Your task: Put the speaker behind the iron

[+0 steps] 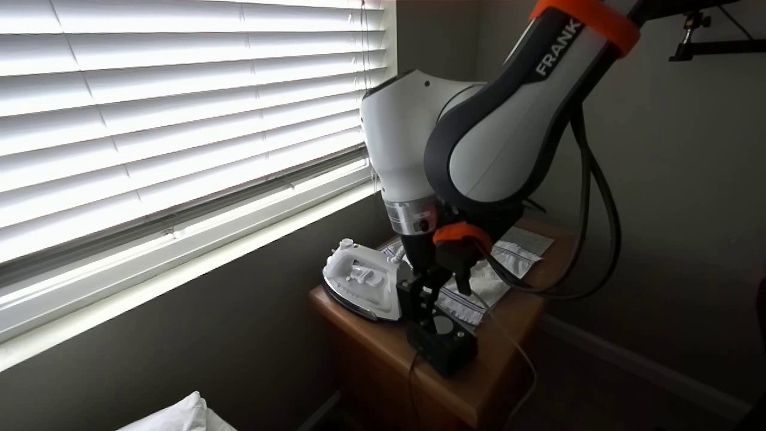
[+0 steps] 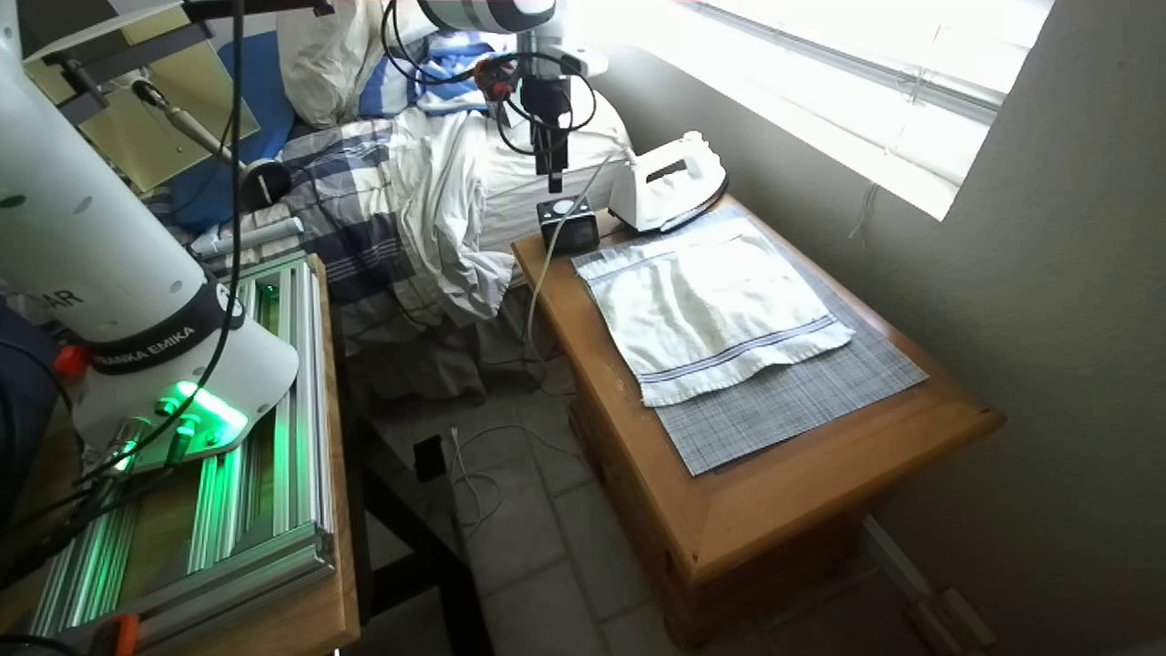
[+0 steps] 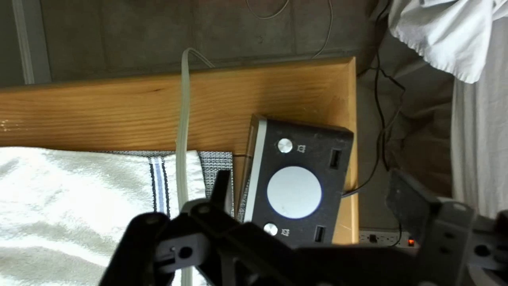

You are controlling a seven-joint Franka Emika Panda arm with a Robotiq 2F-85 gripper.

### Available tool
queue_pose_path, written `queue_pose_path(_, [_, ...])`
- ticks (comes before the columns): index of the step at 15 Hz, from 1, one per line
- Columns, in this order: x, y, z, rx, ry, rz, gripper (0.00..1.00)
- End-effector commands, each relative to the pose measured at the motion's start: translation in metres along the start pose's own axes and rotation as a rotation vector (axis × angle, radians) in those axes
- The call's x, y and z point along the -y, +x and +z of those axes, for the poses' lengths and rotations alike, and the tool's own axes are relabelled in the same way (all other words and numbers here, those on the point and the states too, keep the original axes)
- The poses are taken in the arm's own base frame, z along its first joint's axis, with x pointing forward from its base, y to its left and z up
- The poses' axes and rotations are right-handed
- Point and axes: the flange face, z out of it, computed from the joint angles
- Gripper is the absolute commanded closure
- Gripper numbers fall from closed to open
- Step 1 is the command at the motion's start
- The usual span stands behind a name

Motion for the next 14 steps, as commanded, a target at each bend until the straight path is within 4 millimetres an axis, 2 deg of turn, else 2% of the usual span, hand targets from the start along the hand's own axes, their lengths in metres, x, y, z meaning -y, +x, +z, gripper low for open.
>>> queue_pose_path(1, [0.002,-0.018,-0.034,0.019,0.029,-0.033,0.00])
queue_pose_path(3, [0.003,-0.032,-0.056,0.012,0.013,-0.053,0.00])
queue_pose_path(5, [-0.004,-0.047,-0.084,-0.037,-0.022,-0.110,0.00])
queue_pose_path(9, [-0.039,-0.078,-0.139,-0.135,-0.068,-0.238,0.00])
queue_pose_path(14, [-0.072,-0.116,-0.192,-0.244,0.017,-0.403,0.00])
